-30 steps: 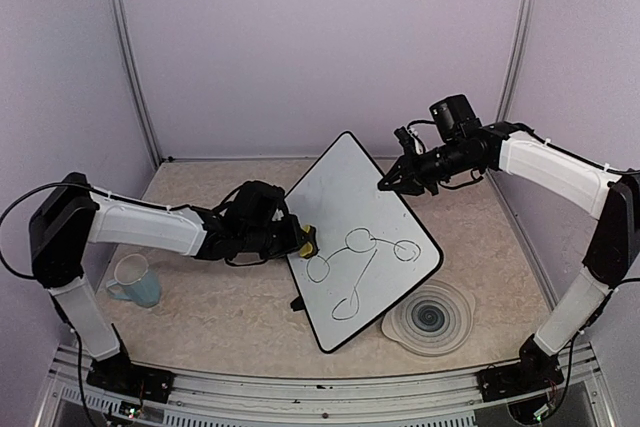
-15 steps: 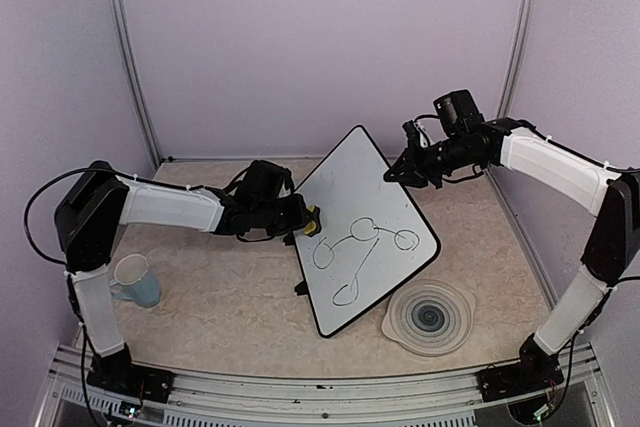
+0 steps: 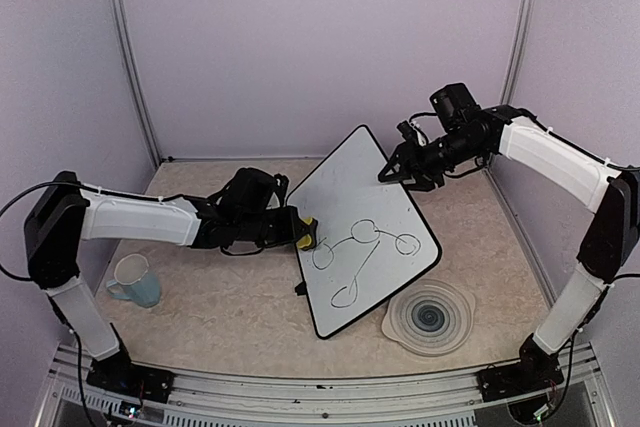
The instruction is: Erase the whiteboard
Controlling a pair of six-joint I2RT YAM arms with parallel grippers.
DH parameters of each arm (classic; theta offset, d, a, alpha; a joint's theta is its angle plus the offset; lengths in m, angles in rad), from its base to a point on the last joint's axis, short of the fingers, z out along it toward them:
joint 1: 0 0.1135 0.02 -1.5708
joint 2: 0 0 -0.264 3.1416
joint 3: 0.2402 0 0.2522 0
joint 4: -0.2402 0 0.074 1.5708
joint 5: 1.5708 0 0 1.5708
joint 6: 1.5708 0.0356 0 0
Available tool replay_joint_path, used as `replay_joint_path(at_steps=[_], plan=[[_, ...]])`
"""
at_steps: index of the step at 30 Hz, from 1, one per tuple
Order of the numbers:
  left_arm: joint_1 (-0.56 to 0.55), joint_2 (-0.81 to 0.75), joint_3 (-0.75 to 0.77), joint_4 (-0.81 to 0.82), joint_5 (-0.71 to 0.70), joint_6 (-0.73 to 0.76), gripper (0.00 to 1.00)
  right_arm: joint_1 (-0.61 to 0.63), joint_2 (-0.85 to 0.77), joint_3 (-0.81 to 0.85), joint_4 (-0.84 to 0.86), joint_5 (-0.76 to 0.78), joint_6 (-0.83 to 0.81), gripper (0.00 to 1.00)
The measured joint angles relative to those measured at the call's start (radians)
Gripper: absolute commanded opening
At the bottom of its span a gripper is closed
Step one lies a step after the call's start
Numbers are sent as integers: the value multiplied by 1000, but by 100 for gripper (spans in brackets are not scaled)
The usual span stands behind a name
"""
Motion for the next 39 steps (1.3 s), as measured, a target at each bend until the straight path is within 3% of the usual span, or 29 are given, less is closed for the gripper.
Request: replay_joint_path(at_steps=[4,9,17,26,39], plan=[[-21,-25,2,2,-1,1,0,0,-8,-25,-41,-12,7,41],[-37,-24,2,8,-1,-3,0,0,-39,-121,-49,-36,34,21],[-69,45,2,42,-1,-49,0,0,-68,-169,3,-91,82,0],[-64,76,-11,139,6,-98,0,-2,-80,-193,36,-80,87,0],[-134,73,98,90,-21,-66,0,-2,-88,-203,47,-84,90,0]])
